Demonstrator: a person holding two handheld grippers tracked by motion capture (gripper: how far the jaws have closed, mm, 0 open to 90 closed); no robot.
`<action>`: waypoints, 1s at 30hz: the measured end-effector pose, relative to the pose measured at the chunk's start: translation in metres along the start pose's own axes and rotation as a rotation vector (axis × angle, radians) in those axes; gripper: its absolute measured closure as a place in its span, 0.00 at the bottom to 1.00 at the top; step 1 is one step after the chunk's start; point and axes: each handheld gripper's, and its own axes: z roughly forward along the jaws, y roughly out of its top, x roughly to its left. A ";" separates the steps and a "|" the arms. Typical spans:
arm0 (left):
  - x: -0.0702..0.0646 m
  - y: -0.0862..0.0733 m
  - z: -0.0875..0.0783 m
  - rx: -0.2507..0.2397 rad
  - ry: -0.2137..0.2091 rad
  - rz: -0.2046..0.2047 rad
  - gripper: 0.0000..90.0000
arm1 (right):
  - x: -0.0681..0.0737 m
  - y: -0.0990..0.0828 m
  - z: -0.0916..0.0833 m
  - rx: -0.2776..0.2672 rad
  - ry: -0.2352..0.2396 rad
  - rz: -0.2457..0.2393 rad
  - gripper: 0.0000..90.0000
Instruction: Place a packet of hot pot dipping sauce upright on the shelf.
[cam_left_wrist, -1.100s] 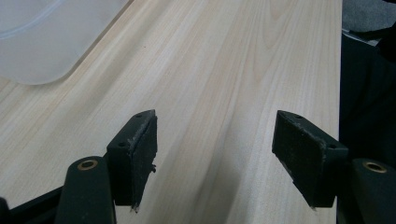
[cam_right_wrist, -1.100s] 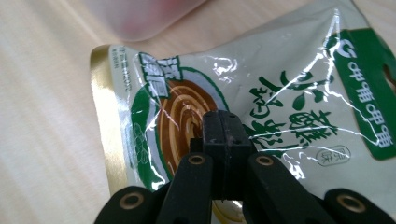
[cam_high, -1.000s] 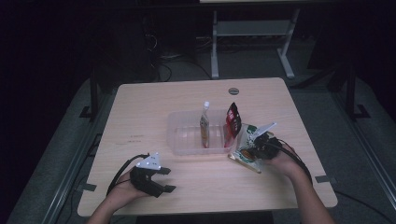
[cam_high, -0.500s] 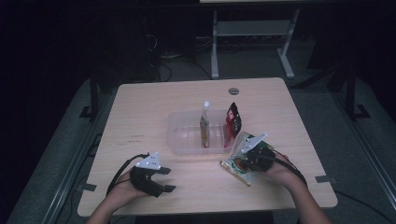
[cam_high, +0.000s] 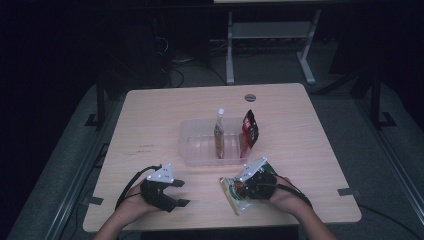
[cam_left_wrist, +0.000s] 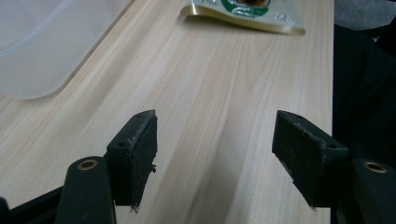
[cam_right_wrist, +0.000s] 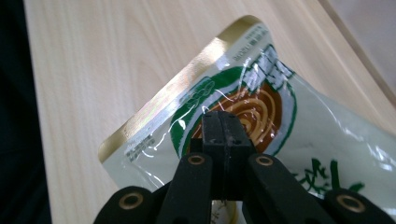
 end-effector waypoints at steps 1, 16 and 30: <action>0.000 0.000 0.000 0.004 0.002 0.003 0.34 | 0.002 0.002 0.001 -0.005 0.008 -0.009 1.00; -0.005 0.012 0.009 0.000 0.014 0.021 0.34 | -0.020 -0.044 -0.069 -0.167 -0.121 0.187 1.00; -0.002 0.011 0.009 -0.008 0.009 0.016 0.34 | -0.077 -0.102 -0.077 -0.157 -0.198 0.446 1.00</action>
